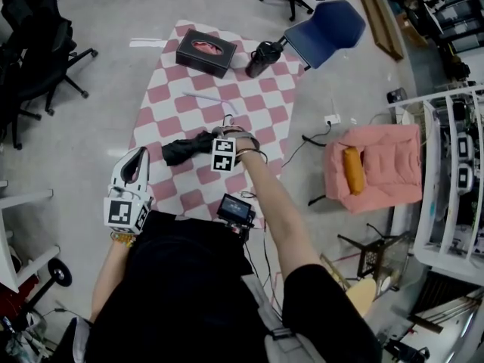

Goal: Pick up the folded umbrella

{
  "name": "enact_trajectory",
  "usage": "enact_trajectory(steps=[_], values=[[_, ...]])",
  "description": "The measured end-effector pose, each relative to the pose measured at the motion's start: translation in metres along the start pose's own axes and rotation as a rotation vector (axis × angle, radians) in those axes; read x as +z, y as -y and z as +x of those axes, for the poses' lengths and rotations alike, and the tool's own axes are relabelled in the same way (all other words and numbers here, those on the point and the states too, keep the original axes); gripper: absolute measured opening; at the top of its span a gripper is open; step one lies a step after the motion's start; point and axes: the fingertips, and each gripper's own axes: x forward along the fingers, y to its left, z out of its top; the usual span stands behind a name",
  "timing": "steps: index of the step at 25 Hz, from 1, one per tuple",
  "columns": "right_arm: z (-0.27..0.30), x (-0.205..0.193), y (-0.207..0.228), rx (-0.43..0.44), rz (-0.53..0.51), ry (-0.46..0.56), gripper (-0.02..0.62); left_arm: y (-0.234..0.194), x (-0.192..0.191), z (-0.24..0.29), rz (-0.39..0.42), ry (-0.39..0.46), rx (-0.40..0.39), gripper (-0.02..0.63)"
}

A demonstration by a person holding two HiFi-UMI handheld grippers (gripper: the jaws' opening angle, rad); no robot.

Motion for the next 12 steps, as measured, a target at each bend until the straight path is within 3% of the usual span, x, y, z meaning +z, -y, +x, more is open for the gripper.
enact_trajectory(steps=[12], values=[[0.003,-0.003,-0.003,0.087,-0.013,-0.057,0.255,0.014,-0.008,0.014,-0.001,-0.017,-0.034,0.016]])
